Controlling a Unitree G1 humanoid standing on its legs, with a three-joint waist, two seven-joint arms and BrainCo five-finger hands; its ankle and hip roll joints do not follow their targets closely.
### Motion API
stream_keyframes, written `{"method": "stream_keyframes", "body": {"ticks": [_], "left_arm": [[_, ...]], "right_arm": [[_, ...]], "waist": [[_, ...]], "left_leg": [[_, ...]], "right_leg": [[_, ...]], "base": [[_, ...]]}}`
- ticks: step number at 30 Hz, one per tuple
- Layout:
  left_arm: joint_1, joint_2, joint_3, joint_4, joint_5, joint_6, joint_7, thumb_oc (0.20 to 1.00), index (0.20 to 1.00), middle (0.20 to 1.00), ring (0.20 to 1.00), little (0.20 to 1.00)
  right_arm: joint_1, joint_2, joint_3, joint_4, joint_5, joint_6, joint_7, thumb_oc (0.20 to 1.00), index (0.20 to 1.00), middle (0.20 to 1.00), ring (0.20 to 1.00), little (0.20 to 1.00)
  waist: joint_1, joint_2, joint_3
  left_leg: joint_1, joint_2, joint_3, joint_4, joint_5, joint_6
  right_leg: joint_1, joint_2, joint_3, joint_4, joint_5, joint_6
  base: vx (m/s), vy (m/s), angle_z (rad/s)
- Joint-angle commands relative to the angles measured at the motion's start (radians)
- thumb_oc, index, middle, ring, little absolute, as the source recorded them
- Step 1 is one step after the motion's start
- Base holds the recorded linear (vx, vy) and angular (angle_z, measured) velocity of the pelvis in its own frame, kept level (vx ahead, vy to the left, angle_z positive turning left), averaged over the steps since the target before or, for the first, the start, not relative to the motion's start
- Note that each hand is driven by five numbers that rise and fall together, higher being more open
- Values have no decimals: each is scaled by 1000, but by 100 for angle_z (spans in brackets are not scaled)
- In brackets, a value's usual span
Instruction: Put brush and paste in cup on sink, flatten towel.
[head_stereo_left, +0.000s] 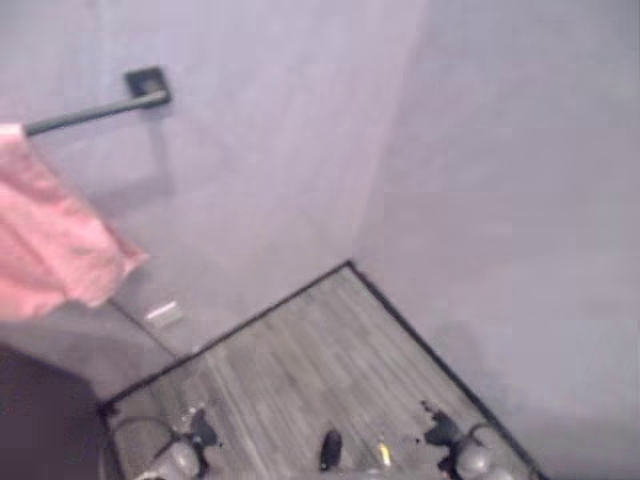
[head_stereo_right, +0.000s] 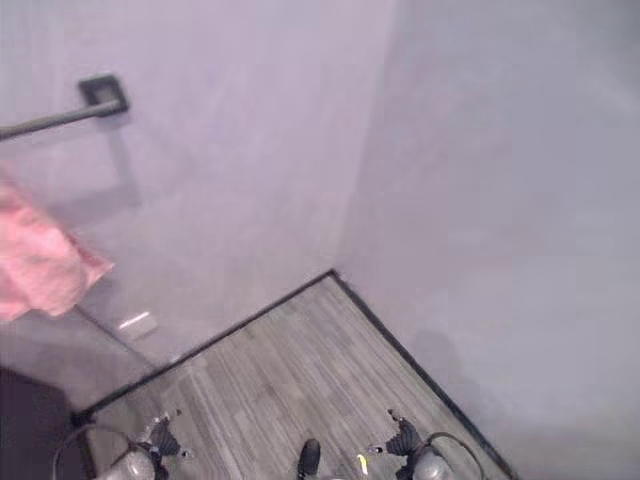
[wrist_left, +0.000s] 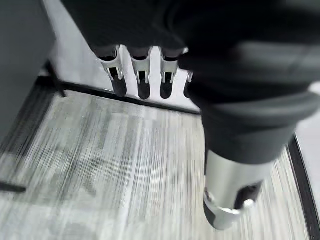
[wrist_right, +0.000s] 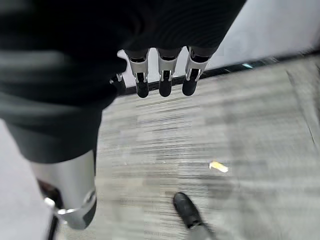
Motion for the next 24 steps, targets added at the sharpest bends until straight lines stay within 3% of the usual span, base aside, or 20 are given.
{"method": "stream_keyframes", "body": {"ticks": [1,3,4,6,8,9,13,19,24], "left_arm": [[-41,10,18,8,-16,-11,19,1000,1000,1000,1000,1000],[-44,0,13,5,-11,-10,17,1000,1000,1000,1000,1000],[-40,-8,11,0,-8,-6,13,1000,1000,1000,1000,1000],[-40,-13,9,1,-3,-5,9,1000,1000,1000,1000,1000],[-36,-14,7,-6,-1,-2,4,1000,1000,1000,1000,1000],[-35,-14,6,-4,10,-1,2,1000,1000,1000,1000,1000],[-27,-22,11,6,13,-3,7,1000,1000,1000,1000,1000],[2,-34,43,27,-18,-12,18,1000,1000,1000,1000,1000],[26,-48,61,38,-46,-18,22,1000,1000,1000,1000,1000]], "right_arm": [[-41,-46,-40,-17,-12,-24,-20,1000,1000,1000,1000,1000],[-46,-57,-60,-4,0,-20,-32,1000,1000,1000,1000,1000],[-45,-64,-77,-10,14,-16,-40,1000,1000,1000,1000,1000],[-41,-60,-77,2,9,-14,-44,1000,1000,1000,1000,1000],[-39,-59,-72,1,1,-11,-43,1000,1000,1000,1000,1000],[-33,-55,-70,-7,-7,-8,-47,1000,1000,1000,1000,1000],[-42,-30,-45,13,-9,-9,-41,1000,1000,1000,1000,1000],[-82,6,2,65,-52,-8,-37,1000,1000,1000,1000,1000],[-85,22,-23,110,-56,2,-52,1000,1000,1000,1000,1000]], "waist": [[-32,21,31],[-47,23,35],[-62,38,37],[-76,51,29],[-82,59,24],[-96,69,16],[-79,84,2],[-41,91,-15],[-8,81,-16]], "left_leg": [[-38,78,75,-280,240,19],[-58,101,195,-298,252,20],[-62,134,345,-298,257,-1],[-67,162,458,-298,272,-12],[-67,170,492,-298,282,-16],[-60,182,572,-298,292,-24],[-56,174,571,-298,303,-28],[-31,143,529,-298,278,-16],[-56,104,477,-200,186,15]], "right_leg": [[76,-117,-91,120,-153,260],[88,-126,-132,110,-152,260],[106,-129,-169,127,-170,266],[114,-135,-213,141,-181,261],[118,-138,-231,146,-187,258],[126,-142,-260,148,-192,254],[158,-145,-289,120,-192,251],[208,-159,-282,65,-167,262],[233,-195,-283,63,-148,285]], "base": [[9,-96,66],[37,-106,73],[63,-68,66],[46,-48,78],[18,-13,78],[16,6,89],[20,22,37],[54,116,9],[73,195,3]]}}
